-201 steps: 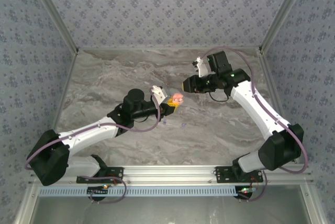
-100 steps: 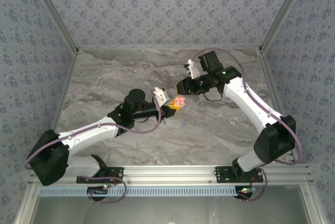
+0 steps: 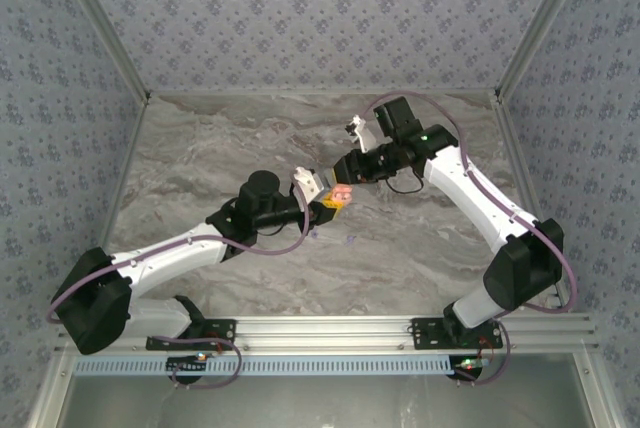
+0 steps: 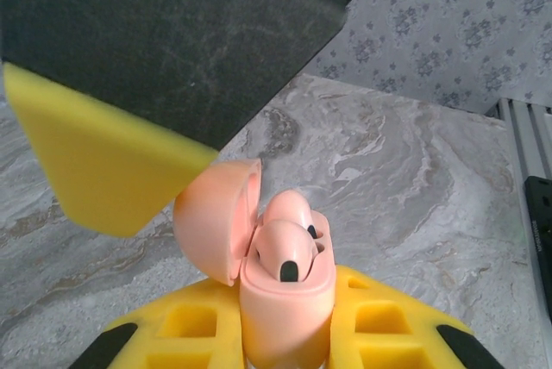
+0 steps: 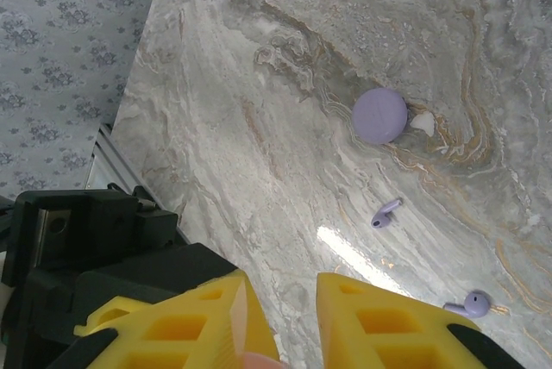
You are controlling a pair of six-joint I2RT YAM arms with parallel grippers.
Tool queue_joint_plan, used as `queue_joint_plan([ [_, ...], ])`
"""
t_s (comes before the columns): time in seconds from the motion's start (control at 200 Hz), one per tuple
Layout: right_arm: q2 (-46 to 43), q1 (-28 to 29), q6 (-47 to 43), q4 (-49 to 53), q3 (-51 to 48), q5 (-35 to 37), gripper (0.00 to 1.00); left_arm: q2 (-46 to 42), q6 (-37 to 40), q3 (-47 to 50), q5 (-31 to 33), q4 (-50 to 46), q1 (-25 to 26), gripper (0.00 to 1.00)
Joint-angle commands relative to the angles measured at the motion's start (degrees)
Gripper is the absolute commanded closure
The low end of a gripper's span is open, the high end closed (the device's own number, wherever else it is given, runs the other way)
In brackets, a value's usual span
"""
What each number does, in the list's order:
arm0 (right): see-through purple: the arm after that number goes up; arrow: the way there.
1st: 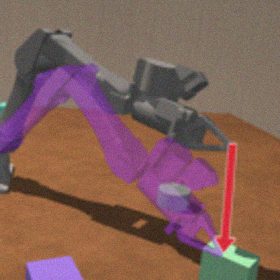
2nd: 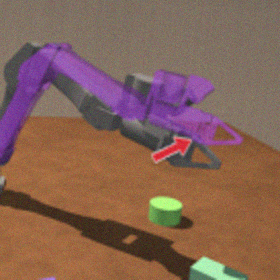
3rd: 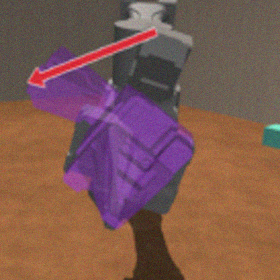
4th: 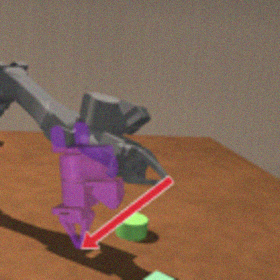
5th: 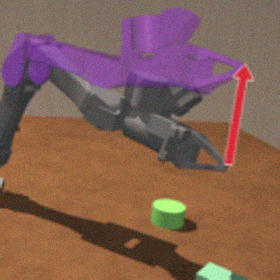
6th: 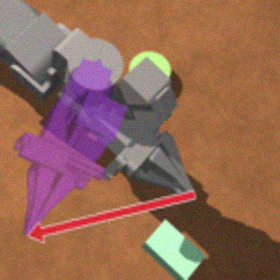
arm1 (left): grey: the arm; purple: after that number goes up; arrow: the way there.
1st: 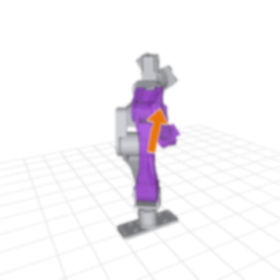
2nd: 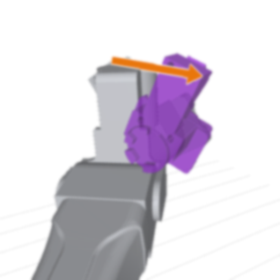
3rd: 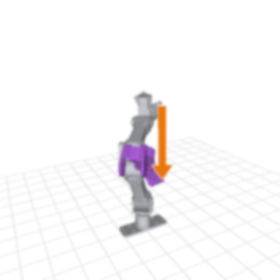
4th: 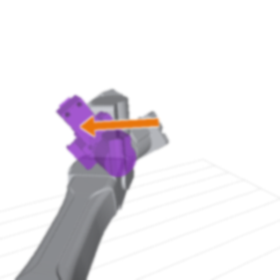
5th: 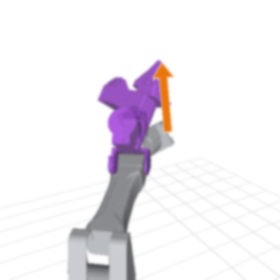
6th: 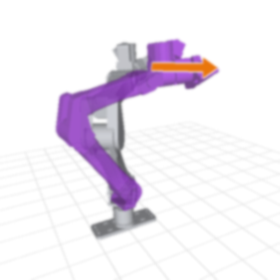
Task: Insert wireless bluetooth earbuds into charging case
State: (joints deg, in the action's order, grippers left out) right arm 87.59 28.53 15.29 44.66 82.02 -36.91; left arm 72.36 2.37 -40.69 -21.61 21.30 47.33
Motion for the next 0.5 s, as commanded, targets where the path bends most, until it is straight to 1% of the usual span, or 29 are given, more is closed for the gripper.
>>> queue_joint_plan([
  [0.0, -0.21, 0.72, -1.48, 2.97, 1.48, -1.76, 0.7, -0.73, -0.75, -2.05, 4.29, 0.99, -0.16, 0.85],
  [0.135, -0.54, 0.82, -1.58, 3.3, 1.48, -1.72, 0.71, -0.49, -1.98, -2.01, 6.0, 1.0, -0.47, 0.85],
  [0.37, -0.66, 0.88, -1.75, 3.53, 1.07, -1.25, 0.71, -0.59, -3.32, -1.81, 6.71, 1.53, -0.97, 0.85],
  [0.495, -0.97, 0.91, -1.67, 3.46, 1.15, 1.05, 0.71, -0.55, -3.63, -1.89, 7.93, 0.88, -1.04, 0.85],
])
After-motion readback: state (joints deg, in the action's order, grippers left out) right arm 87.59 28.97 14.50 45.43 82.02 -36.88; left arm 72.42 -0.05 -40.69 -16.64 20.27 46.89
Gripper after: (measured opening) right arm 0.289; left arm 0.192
